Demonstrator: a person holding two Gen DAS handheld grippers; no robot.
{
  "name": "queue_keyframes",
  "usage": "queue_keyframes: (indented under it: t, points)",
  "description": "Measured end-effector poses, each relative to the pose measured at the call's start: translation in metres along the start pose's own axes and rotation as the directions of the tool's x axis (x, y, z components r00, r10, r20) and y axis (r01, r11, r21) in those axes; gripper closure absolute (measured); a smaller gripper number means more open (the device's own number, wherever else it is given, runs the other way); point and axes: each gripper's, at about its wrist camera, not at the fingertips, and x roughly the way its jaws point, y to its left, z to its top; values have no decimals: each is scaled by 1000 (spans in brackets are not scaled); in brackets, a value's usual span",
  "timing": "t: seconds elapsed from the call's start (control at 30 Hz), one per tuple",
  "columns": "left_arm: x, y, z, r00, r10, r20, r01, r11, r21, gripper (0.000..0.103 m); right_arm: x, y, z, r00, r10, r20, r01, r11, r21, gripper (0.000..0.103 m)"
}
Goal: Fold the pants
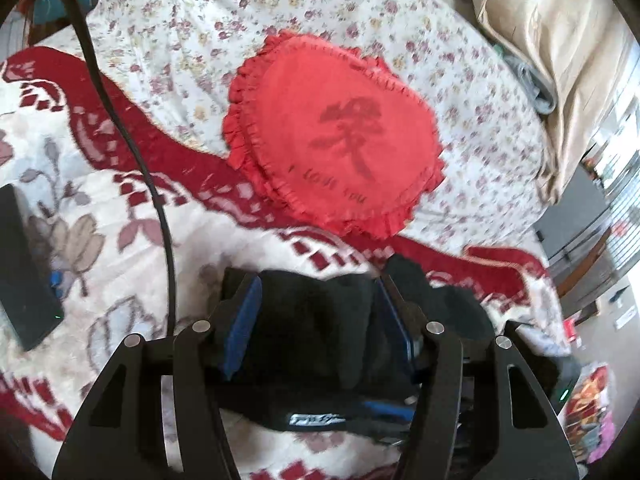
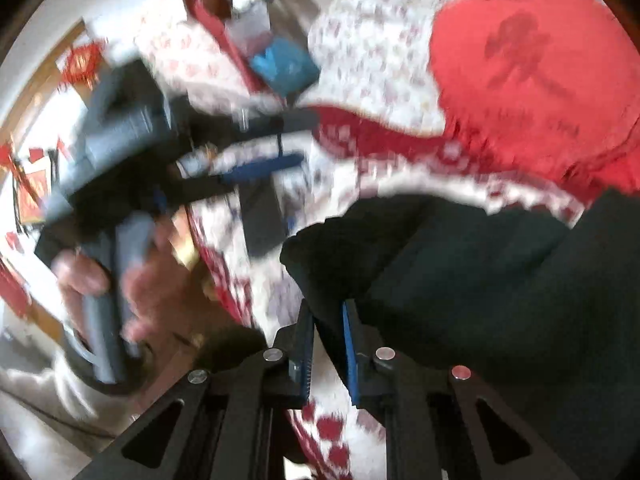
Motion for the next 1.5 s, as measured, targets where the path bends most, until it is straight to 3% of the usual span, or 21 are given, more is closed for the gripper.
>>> queue_keyframes:
  t: [0.17, 0.23, 0.27, 0.33, 0.4, 0.53, 0.67, 0.77, 0.83, 0.87, 0.93, 1.03, 1.13, 1.27, 1.3, 1.4, 1.5]
  points:
    - [39, 4, -27, 993, 80, -89, -80, 997, -2, 45, 43, -17, -20, 991, -44, -124, 51, 997, 56, 87]
    - [51, 1, -36, 988, 108, -108, -107, 994, 11, 45, 26, -18, -19, 995, -21, -94, 28, 997, 76, 81]
    - [58, -1, -40, 986, 107, -125, -106, 994, 16, 45, 13, -16, -20, 997, -29, -73, 33, 997, 66, 72]
    - [65, -6, -45, 986, 94, -139, -92, 996, 18, 45, -22, -20, -23, 995, -94, -22, 95, 994, 60, 59]
    - [65, -13, -46, 988, 90, -124, -87, 996, 29, 45, -61, -34, -34, 987, -159, 36, 155, 983, 98, 57]
    - [75, -25, -51, 987, 95, -131, -87, 994, 63, 44, -134, -81, -70, 939, -320, 125, 275, 919, 284, 57]
    - [91, -27, -55, 980, 96, -176, -89, 995, 50, 44, -198, -146, -111, 887, -424, 184, 268, 797, 541, 57]
    - [97, -27, -59, 976, 108, -188, -101, 994, 44, 44, -224, -174, -126, 860, -473, 191, 270, 740, 616, 57]
    - [99, -30, -60, 974, 118, -192, -110, 992, 55, 44, -244, -186, -136, 827, -539, 160, 313, 677, 666, 57]
    - [100, -30, -61, 974, 120, -193, -111, 992, 58, 44, -252, -190, -140, 826, -542, 159, 304, 663, 684, 57]
    - [101, -30, -61, 972, 123, -199, -113, 992, 61, 43, -267, -191, -143, 846, -487, 217, 210, 678, 705, 57]
    - [105, -29, -60, 971, 121, -204, -113, 992, 50, 42, -283, -186, -133, 829, -509, 231, 241, 698, 674, 57]
    - [105, -29, -60, 971, 124, -204, -116, 992, 48, 41, -300, -194, -124, 814, -508, 280, 199, 698, 688, 57]
    - [107, -30, -60, 969, 130, -210, -121, 991, 58, 40, -323, -200, -119, 745, -612, 264, 266, 637, 724, 51]
    - [108, -30, -60, 968, 130, -213, -120, 991, 59, 39, -323, -203, -117, 747, -616, 249, 277, 630, 725, 51]
    - [109, -29, -59, 970, 116, -213, -109, 993, 46, 36, -311, -223, -115, 796, -578, 178, 297, 630, 717, 51]
    - [109, -30, -60, 971, 118, -209, -112, 993, 42, 36, -292, -248, -115, 821, -555, 132, 296, 613, 733, 51]
